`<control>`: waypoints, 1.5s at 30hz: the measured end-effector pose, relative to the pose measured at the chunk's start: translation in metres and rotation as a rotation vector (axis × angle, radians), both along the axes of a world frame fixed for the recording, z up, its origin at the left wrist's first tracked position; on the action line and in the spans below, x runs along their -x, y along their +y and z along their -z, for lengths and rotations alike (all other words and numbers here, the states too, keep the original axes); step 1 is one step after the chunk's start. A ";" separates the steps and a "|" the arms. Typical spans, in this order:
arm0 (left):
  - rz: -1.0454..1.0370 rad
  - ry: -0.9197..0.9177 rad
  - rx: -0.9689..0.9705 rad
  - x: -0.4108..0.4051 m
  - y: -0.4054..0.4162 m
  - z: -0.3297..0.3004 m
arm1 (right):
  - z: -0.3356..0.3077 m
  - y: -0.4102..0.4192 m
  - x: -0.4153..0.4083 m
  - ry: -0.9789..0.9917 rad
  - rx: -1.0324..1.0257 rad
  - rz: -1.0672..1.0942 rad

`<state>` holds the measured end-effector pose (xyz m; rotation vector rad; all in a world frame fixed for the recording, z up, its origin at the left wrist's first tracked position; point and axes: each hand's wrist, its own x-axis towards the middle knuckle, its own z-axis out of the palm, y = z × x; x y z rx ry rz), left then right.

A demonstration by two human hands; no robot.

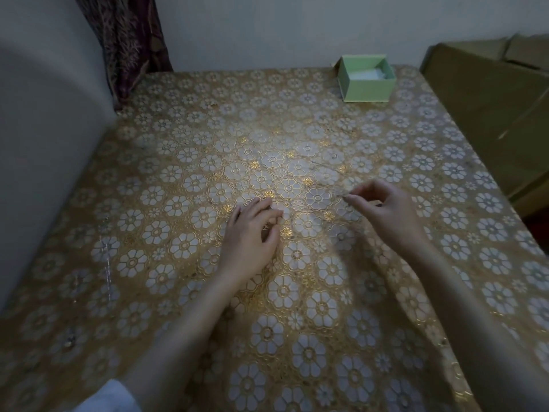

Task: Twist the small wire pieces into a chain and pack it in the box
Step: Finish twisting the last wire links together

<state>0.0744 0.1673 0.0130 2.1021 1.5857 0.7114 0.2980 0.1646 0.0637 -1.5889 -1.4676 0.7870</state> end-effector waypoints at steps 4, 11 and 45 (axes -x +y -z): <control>0.071 -0.360 0.273 -0.006 -0.002 -0.035 | -0.034 -0.006 0.019 0.252 0.026 -0.197; 0.185 -0.625 0.363 -0.025 -0.006 -0.074 | -0.051 -0.005 0.034 0.300 0.025 -0.273; 0.093 -0.319 0.299 0.012 0.091 -0.041 | 0.016 0.077 0.052 1.257 0.242 0.011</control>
